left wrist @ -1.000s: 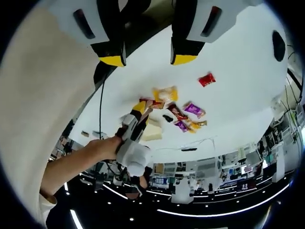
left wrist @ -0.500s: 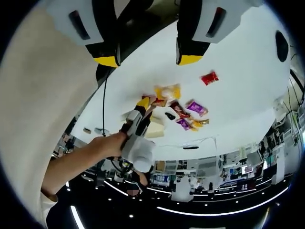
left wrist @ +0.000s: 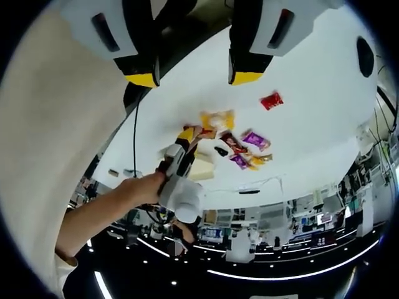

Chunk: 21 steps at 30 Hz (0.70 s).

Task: Place the target food into the container with the food tongs after gripping and lifting it, then release it inside without dropping or visibly crushing the food.

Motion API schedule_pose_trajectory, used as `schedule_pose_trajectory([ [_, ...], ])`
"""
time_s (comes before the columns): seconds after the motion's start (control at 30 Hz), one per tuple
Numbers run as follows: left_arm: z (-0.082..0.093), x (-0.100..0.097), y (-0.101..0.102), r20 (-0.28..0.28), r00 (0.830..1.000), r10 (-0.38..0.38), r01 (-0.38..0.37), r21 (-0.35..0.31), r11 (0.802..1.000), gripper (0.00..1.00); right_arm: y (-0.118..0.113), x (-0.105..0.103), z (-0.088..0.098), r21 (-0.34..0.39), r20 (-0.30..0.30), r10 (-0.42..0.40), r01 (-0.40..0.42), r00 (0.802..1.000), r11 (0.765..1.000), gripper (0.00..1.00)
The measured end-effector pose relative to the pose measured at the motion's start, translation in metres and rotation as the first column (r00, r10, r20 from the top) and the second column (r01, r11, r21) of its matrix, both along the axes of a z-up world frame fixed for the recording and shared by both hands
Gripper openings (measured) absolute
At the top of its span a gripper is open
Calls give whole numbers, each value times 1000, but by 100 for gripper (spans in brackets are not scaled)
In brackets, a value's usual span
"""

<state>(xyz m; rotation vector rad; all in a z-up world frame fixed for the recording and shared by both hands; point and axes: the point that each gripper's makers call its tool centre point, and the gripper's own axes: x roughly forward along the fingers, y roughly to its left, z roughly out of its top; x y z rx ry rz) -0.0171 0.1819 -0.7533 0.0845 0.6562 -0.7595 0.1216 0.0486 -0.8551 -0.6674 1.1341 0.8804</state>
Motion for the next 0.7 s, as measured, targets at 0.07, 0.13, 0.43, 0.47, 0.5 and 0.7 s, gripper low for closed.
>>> schedule_pose_trajectory([
  [0.07,0,1,0,3,1000,-2,2,4,1000,44,-1,-1,0,9,-1,-12,12,1000,1000,23],
  [0.13,1,1,1,3,1000,2,-2,2,1000,43,-1,-1,0,11,3,-11,11,1000,1000,23],
  [0.43,0,6,10,15,999,45,-45,-6,999,45,-2,-1,0,18,-3,-18,18,1000,1000,23],
  [0.47,0,7,9,12,999,42,-42,-7,999,45,-2,-1,1,21,-2,-21,21,1000,1000,23],
  [0.5,-1,7,8,8,1000,30,-30,-2,1000,45,-2,-2,1,26,-5,-26,26,1000,999,23],
  [0.7,2,11,-3,15,1000,-25,25,9,1000,45,0,-6,2,37,-13,-41,41,999,998,23],
])
